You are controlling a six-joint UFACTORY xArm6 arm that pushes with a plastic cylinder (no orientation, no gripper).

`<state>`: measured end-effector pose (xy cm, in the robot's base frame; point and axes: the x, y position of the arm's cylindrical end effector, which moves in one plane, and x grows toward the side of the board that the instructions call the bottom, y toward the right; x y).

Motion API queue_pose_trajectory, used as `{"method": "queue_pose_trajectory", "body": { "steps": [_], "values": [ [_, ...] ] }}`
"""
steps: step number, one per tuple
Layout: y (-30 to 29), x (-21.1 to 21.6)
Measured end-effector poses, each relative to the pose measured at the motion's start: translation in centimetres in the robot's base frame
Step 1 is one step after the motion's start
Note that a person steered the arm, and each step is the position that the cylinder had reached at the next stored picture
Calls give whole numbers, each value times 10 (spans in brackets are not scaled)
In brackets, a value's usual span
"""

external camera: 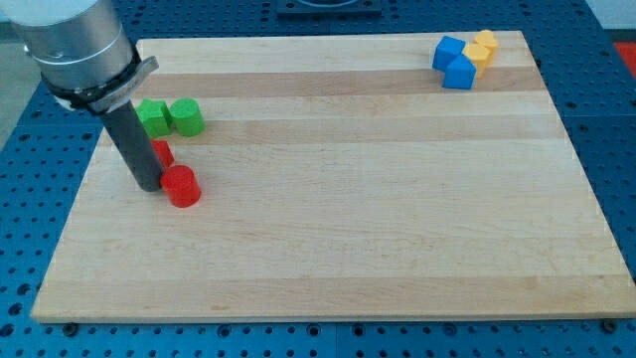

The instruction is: Move the red blocks close to the green blocks

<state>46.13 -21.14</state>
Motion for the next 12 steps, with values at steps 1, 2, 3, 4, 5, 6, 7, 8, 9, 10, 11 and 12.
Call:
{"method": "queue_pose_trajectory", "body": {
  "steps": [1,2,3,4,5,6,7,8,9,10,11,12],
  "values": [
    [0,-9],
    [0,-12],
    [-3,2],
    [-10,47],
    [20,64],
    [51,60],
    [52,42],
    [52,26],
    [51,11],
    [49,6],
    [48,28],
    [47,25]
  ]
}}
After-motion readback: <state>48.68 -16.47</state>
